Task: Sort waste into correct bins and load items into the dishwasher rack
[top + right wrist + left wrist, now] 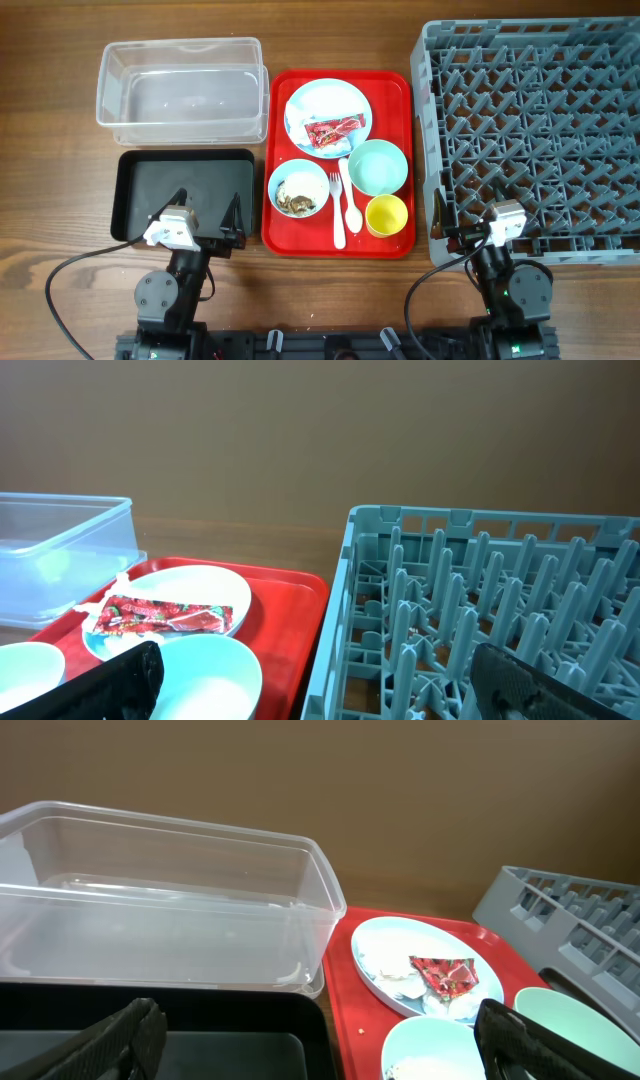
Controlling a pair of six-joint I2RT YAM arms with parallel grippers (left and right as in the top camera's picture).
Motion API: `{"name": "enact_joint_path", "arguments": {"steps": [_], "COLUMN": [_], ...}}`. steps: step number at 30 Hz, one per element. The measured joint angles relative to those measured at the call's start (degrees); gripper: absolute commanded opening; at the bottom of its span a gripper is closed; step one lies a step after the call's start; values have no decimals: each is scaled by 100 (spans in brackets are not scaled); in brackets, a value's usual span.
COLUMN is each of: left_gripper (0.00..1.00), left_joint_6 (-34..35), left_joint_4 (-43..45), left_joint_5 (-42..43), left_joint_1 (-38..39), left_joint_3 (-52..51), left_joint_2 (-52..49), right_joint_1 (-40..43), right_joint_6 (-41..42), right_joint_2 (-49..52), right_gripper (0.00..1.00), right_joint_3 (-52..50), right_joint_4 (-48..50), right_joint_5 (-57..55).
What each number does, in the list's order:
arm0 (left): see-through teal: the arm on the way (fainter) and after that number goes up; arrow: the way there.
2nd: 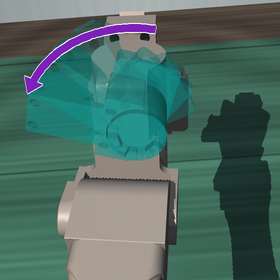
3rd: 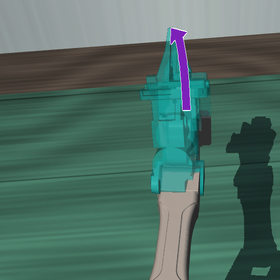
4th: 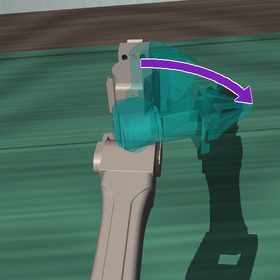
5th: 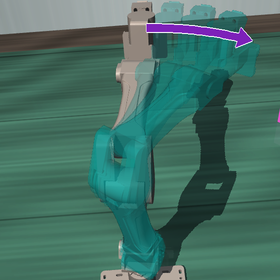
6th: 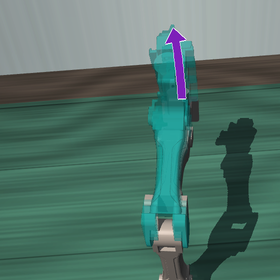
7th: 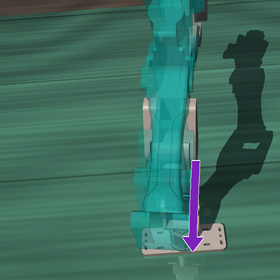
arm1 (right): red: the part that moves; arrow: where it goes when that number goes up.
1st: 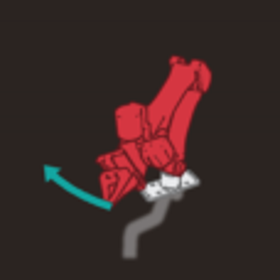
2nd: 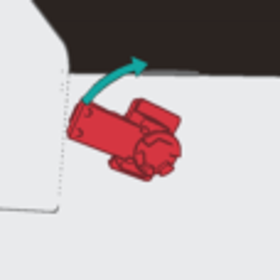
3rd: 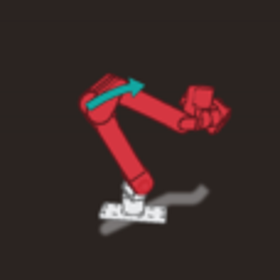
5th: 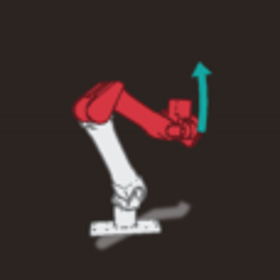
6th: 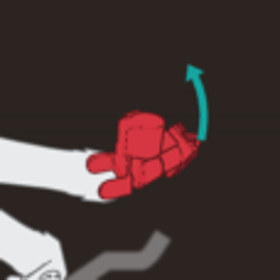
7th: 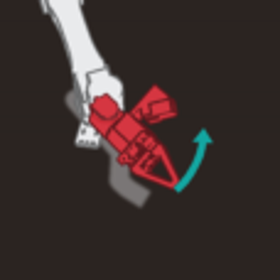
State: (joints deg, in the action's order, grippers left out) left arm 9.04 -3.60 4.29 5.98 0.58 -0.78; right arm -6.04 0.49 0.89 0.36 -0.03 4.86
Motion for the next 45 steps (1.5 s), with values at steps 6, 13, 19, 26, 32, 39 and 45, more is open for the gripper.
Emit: {"name": "enact_joint_path", "arguments": {"steps": [6,13,19,26,32,39,45], "left_gripper": [100,100,100,100,100,100,100], "left_joint_6": [0,0,380,557,592,623,634], "left_joint_4": [-11,13,-66,-890,-2400,-4669,-4459], "left_joint_5": [7,4,4,7,142,551,813], "left_joint_1": [0,0,0,0,0,0,0], "left_joint_3": [0,0,26,1222,2959,5088,5263], "left_joint_2": [0,0,-90,-1335,-3268,-5429,-6227], "right_joint_1": [0,0,0,0,0,0,0], "right_joint_6": [0,122,595,975,1062,1088,1088], "right_joint_2": [0,0,107,1274,2870,4677,5023], "right_gripper": [100,100,100,100,100,100,100], "right_joint_3": [0,0,249,1917,3436,4763,4972], "right_joint_4": [0,0,-575,-2103,-3410,-4927,-4988], "right_joint_5": [0,0,0,0,22,72,109]}}
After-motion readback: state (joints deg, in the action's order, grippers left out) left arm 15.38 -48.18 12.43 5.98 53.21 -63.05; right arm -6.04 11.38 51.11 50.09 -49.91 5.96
